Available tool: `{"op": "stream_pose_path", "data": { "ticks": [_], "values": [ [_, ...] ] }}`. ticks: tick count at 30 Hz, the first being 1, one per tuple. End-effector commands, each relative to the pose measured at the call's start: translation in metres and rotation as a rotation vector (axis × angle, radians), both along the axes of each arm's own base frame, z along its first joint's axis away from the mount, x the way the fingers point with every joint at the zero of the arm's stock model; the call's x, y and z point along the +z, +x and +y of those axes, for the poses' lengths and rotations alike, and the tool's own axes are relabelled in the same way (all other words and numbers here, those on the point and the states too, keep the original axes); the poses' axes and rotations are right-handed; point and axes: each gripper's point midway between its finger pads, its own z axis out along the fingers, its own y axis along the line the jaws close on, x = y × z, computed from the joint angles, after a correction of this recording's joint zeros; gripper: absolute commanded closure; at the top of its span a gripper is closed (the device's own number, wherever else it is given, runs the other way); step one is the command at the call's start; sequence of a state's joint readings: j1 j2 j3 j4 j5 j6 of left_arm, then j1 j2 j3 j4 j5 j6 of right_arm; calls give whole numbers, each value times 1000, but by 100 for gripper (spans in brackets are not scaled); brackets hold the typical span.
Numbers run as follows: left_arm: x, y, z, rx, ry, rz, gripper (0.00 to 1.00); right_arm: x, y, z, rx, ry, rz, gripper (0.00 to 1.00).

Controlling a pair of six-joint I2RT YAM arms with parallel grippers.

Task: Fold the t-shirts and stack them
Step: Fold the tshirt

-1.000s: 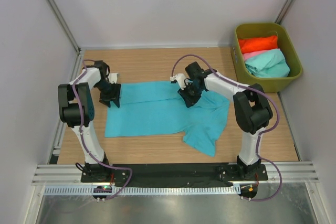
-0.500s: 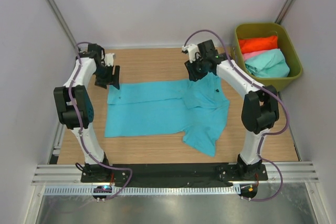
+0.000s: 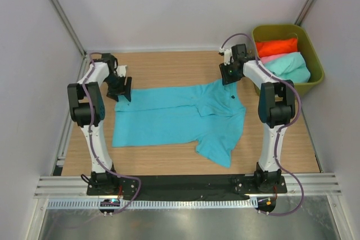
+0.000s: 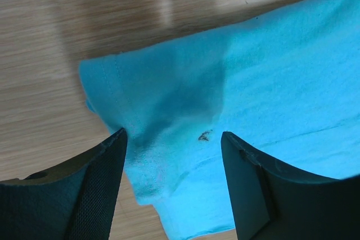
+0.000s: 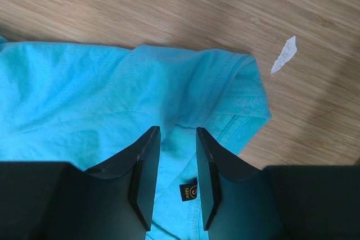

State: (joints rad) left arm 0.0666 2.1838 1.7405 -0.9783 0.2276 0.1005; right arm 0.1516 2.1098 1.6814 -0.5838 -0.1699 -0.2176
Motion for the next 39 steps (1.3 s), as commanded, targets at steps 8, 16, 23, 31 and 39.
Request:
{"op": "stream_pose_path", "data": {
  "ticks": [8, 16, 23, 31, 39],
  "values": [
    [-3, 24, 12, 38, 63, -30, 32, -12, 27, -9, -45, 8, -14, 62],
    [-13, 40, 21, 49, 111, -41, 32, -28, 42, -30, -103, -91, -28, 61],
    [-19, 67, 25, 50, 140, -72, 32, -33, 46, -39, -119, -136, -34, 60],
    [-9, 122, 13, 0, 178, -199, 29, -32, 66, -47, -141, -190, -84, 56],
    [-15, 144, 1, -17, 246, -256, 27, -26, 90, -52, -141, -222, -135, 54]
  ]
}}
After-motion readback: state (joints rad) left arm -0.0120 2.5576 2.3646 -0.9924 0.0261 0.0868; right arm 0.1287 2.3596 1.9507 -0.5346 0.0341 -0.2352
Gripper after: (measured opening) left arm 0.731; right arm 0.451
